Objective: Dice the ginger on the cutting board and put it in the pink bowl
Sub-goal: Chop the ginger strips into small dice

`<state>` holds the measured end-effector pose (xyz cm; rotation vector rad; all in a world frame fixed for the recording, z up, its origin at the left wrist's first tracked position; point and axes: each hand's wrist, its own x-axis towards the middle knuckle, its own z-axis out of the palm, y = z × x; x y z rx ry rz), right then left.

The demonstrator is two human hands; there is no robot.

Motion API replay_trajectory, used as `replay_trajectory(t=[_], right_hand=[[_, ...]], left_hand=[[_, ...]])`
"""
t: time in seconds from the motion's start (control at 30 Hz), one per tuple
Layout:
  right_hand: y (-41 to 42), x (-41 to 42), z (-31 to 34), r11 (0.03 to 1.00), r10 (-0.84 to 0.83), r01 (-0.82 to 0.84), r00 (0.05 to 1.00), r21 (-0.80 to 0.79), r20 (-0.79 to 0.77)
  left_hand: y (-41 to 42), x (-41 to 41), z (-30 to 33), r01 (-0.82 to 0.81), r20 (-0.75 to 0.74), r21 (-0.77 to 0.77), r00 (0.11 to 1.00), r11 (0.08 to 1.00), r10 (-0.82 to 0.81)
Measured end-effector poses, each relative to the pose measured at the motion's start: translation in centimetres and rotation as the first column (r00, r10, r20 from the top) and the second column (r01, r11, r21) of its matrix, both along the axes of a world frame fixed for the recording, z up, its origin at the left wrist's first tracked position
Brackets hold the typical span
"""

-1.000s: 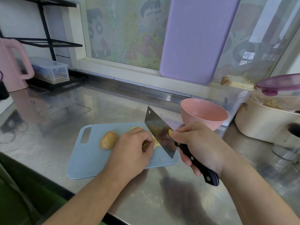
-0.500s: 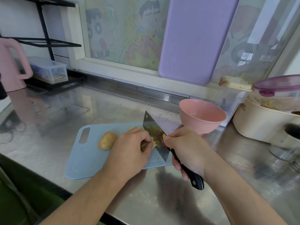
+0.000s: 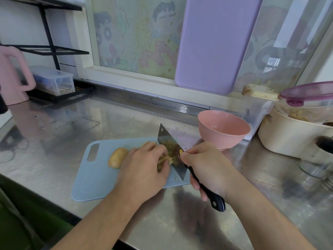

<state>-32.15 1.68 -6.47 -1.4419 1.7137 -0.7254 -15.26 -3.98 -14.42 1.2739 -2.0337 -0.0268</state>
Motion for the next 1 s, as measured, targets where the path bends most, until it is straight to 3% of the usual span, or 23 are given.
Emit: replay_trajectory(t=[0.27, 0.33, 0.47, 0.6, 0.67, 0.8, 1.0], right_hand=[[0.0, -0.1, 0.0, 1.0, -0.005, 0.005, 1.0, 0.002, 0.0], [0.0, -0.2, 0.0, 1.0, 0.0, 0.0, 1.0, 0.001, 0.0], [0.0, -0.3, 0.0, 1.0, 0.002, -0.002, 1.0, 0.003, 0.005], [0.0, -0.3, 0.1, 1.0, 0.004, -0.004, 1.0, 0.007, 0.009], [0.0, -0.3, 0.1, 1.0, 0.004, -0.004, 1.0, 0.011, 0.007], [-0.1, -0.4, 0.1, 1.0, 0.011, -0.011, 1.0, 0.006, 0.008], [0.0, -0.5, 0.1, 1.0, 0.012, -0.012, 1.0, 0.001, 0.009]], left_hand=[[0.9, -0.4, 1.0, -0.179, 0.087, 0.093, 0.981, 0.979, 0.171], [0.9, -0.4, 1.3, -0.181, 0.031, 0.118, 0.983, 0.976, 0.179], [0.3, 0.2, 1.1, -0.144, -0.216, 0.094, 0.963, 0.985, 0.162], [-1.9, 1.0, 1.2, -0.182, -0.286, 0.196, 0.929, 0.964, 0.234], [-3.1, 1.4, 1.6, -0.178, -0.217, 0.282, 0.945, 0.943, 0.243], [-4.3, 1.5, 3.1, -0.213, 0.064, 0.383, 0.977, 0.899, 0.204], [-4.9, 1.5, 3.4, -0.251, 0.184, 0.323, 0.962, 0.912, 0.2]])
